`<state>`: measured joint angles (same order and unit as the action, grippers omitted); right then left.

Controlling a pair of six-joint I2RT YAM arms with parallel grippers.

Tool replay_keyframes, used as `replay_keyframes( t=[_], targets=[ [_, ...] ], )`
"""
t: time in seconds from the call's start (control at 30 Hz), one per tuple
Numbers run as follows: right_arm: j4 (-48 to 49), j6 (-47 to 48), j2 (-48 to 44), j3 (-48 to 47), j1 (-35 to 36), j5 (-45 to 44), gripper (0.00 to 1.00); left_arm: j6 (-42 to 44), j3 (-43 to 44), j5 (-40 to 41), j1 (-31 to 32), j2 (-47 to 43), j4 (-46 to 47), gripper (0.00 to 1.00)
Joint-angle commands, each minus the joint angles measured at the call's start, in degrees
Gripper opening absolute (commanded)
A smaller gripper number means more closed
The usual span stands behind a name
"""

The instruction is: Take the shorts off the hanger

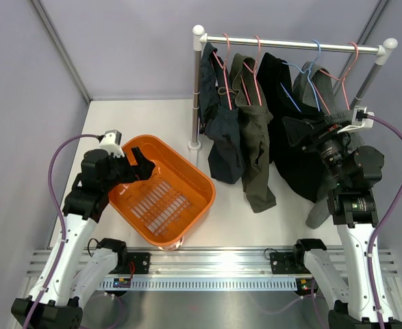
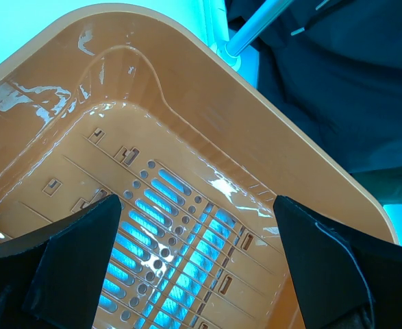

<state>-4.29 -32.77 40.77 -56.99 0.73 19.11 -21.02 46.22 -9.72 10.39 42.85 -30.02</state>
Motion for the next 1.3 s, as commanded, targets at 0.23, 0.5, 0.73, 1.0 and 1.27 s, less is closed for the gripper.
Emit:
replay_keyframes(
  t=[0.23,0.5,0.73,1.0,1.27],
  targets=[
    [-1.24,1.75,0.44,-3.21,-0.03,3.38,1.00,0.27,0.10,-1.80,-0.20,-0.66,2.16,0.99],
    [-2.55,3.42,1.76,-7.33,-0.12,6.02,0.99,0.27,0.01,-1.71,-0.20,-1.10,1.98,0.99],
    [-5.37,5.18,6.85,-17.35,-0.03,8.92,0.99,0.19,0.19,-1.97,-0.20,-1.10,2.07,0.99],
    [-16.49,14.36,21.42,-35.25,14.35,-0.94,0.92,0.27,0.10,-1.97,-0.20,-1.45,1.98,0.99],
    [-22.33,20.99,34.89,-47.85,27.56,-16.38,0.89,0.27,0.19,-1.89,-0.20,-1.89,1.98,0.99]
  ],
)
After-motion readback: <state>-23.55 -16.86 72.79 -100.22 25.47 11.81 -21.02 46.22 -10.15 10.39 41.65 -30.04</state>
